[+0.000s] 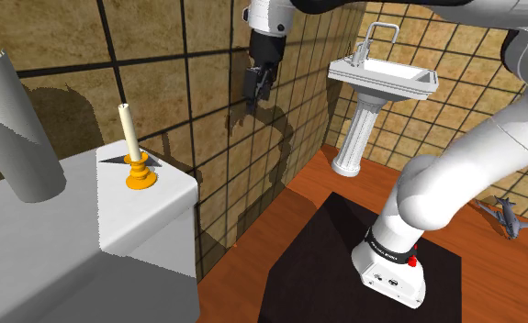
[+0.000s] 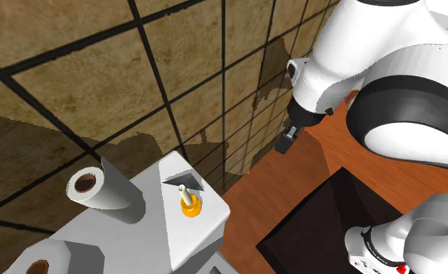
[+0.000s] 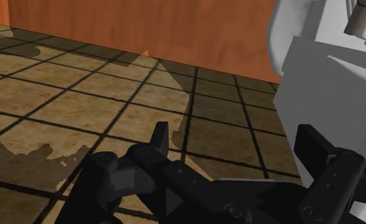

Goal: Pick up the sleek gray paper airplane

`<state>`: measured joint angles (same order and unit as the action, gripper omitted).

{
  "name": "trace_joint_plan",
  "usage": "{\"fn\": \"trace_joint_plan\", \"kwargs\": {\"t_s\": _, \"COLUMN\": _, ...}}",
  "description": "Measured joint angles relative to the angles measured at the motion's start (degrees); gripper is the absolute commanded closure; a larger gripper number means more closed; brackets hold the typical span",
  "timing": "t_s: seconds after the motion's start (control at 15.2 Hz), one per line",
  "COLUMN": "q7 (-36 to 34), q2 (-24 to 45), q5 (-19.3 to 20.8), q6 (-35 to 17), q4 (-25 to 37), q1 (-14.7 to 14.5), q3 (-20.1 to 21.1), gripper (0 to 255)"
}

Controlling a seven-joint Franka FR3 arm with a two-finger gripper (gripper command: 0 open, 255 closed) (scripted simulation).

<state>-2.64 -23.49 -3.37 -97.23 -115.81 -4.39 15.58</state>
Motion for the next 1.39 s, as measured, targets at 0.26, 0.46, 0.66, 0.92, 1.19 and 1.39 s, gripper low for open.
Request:
{"fn": "trace_joint_plan", "kwargs": {"t_s": 0.26, "q7": -4.6, "q2": 7.3, "q5": 1.4, "q6": 0.0, "q4": 6.6, "q1": -1.0, "q3": 4.3, "gripper": 0}}
{"fn": "trace_joint_plan", "kwargs": {"t_s": 0.46, "q7": -7.7, "q2": 13.4, "q5": 3.3, "q6": -0.4, "q4": 11.4, "q1": -1.7, "q3": 7.2, "gripper": 0}}
{"fn": "trace_joint_plan", "kwargs": {"t_s": 0.66, "q7": -11.8, "q2": 20.5, "q5": 6.2, "q6": 0.6, "q4": 18.4, "q1": -3.2, "q3": 10.1, "gripper": 0}}
{"fn": "trace_joint_plan", "kwargs": {"t_s": 0.92, "q7": -16.2, "q2": 30.5, "q5": 11.0, "q6": 2.7, "q4": 28.2, "q1": -6.1, "q3": 12.8, "gripper": 0}}
{"fn": "trace_joint_plan", "kwargs": {"t_s": 1.19, "q7": -20.4, "q2": 41.5, "q5": 16.6, "q6": 7.1, "q4": 41.2, "q1": -11.6, "q3": 14.4, "gripper": 0}}
{"fn": "trace_joint_plan", "kwargs": {"t_s": 1.39, "q7": -22.2, "q2": 50.4, "q5": 20.8, "q6": 11.3, "q4": 52.9, "q1": -17.0, "q3": 14.3, "gripper": 0}}
